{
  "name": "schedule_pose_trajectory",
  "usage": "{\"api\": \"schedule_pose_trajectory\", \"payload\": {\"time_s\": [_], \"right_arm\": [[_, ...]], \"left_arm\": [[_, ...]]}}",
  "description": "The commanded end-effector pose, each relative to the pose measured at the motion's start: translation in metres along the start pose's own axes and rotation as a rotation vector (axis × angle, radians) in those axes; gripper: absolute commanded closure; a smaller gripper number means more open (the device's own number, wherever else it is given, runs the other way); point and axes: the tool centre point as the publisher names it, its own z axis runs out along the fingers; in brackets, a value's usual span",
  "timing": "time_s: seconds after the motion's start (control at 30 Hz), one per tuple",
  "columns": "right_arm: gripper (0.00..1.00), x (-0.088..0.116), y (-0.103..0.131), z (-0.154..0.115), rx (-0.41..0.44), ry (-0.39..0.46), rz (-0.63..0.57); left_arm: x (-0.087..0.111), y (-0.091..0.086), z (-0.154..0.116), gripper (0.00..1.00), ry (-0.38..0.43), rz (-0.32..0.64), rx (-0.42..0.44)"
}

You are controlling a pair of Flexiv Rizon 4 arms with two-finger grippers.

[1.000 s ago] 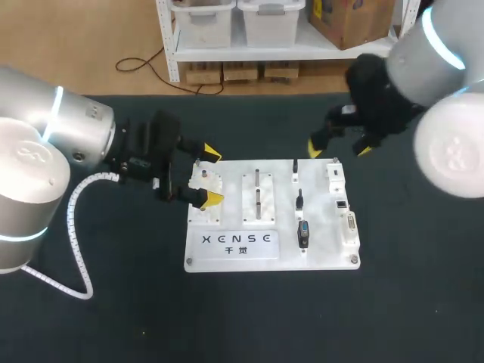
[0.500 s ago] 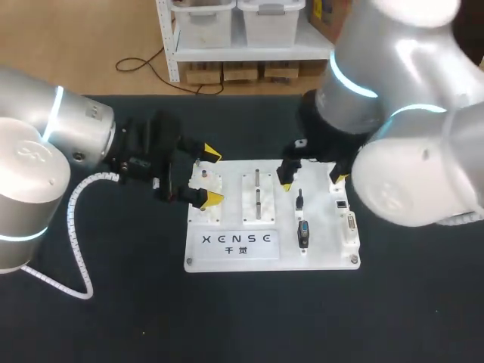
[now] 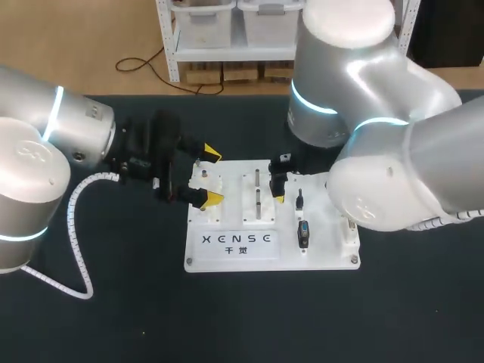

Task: Insert the Ethernet cable into its matching sockets.

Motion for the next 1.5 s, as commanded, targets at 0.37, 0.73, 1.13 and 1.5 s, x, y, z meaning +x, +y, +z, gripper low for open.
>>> {"api": "schedule_pose_trajectory", "payload": {"time_s": [0.37,0.73,1.13,1.5], "right_arm": [[0.18,-0.006,0.008,0.012,0.006,0.008,0.071],[0.92,-0.005,0.01,0.016,0.004,0.03,0.068],[1.0,-0.005,0.009,0.016,0.002,0.039,0.063],[1.0,-0.001,-0.003,-0.008,-0.023,0.062,0.072]], "left_arm": [[0.001,0.001,0.001,0.0,-0.001,0.001,0.001],[0.001,0.001,0.001,0.0,-0.001,0.001,0.001],[0.001,0.001,0.001,0.0,-0.001,0.001,0.001],[0.001,0.001,0.001,0.0,-0.001,0.001,0.001]]}}
